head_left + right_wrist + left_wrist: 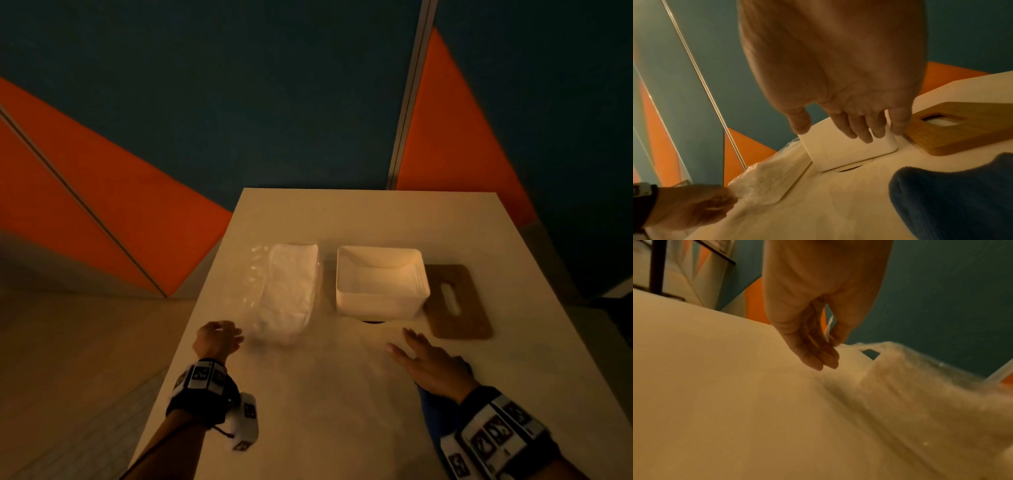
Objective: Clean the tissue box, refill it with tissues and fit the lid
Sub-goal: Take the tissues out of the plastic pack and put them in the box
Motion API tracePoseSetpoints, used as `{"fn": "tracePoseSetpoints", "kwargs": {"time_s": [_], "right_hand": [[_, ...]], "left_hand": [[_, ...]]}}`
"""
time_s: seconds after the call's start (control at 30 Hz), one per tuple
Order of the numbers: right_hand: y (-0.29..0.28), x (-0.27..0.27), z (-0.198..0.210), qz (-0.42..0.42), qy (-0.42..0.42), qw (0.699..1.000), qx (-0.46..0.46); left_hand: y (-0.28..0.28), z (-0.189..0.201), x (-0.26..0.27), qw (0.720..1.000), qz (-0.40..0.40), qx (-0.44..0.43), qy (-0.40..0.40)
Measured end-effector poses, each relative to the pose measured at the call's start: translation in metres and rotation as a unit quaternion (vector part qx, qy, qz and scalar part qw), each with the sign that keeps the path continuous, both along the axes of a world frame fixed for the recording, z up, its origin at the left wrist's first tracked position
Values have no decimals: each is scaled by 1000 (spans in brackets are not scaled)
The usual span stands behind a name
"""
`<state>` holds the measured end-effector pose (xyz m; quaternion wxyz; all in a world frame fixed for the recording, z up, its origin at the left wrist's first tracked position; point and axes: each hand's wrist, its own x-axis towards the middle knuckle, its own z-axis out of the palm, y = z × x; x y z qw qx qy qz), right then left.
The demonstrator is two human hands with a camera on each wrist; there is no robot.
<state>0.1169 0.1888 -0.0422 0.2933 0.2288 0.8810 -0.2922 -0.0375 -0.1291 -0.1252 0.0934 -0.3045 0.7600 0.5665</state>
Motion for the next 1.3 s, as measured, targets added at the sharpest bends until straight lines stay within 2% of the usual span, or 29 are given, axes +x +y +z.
{"fn": "tracePoseSetpoints", "kwargs": {"time_s": [0.07,0.13,0.23,0.33,0.37,0.43,0.47,0.53,0.6,0.7,0.9,1.0,1.13,1.23,1.3], "right_hand": [[-3,-3,-1,7,-1,1000,-14],[-4,-5,-3,27,-8,999,-17],[-6,-9,-2,62,-6,998,-12],[-12,-20,4,91,48,995,-15],[-16,-25,8,100,74,992,-24],[-26,-36,16,119,117,985,-44],[-31,-41,20,129,129,982,-48],[-41,-48,26,151,135,978,-44],[-50,-52,30,170,134,976,-35],[-56,-51,30,177,135,974,-31],[-53,-41,20,170,112,979,-28],[-52,-39,14,168,95,981,-25],[-52,-42,6,166,91,982,-28],[-52,-44,8,170,102,980,-37],[-51,-46,11,164,123,978,-46]], "left_hand": [[-2,-10,3,999,-20,-32,-33],[1,-10,7,994,-35,-99,-18],[8,4,13,966,-18,-212,145],[20,33,17,907,-13,-293,302],[26,42,19,878,-42,-329,346],[41,59,26,822,-152,-376,400],[51,66,30,810,-216,-374,398],[70,73,36,810,-325,-352,339],[89,74,38,823,-378,-345,247],[107,69,35,822,-406,-374,141],[115,53,19,813,-408,-413,54],[117,52,13,808,-409,-422,43],[114,59,5,831,-394,-389,53],[109,63,3,830,-391,-389,84],[102,64,3,840,-384,-368,109]]}}
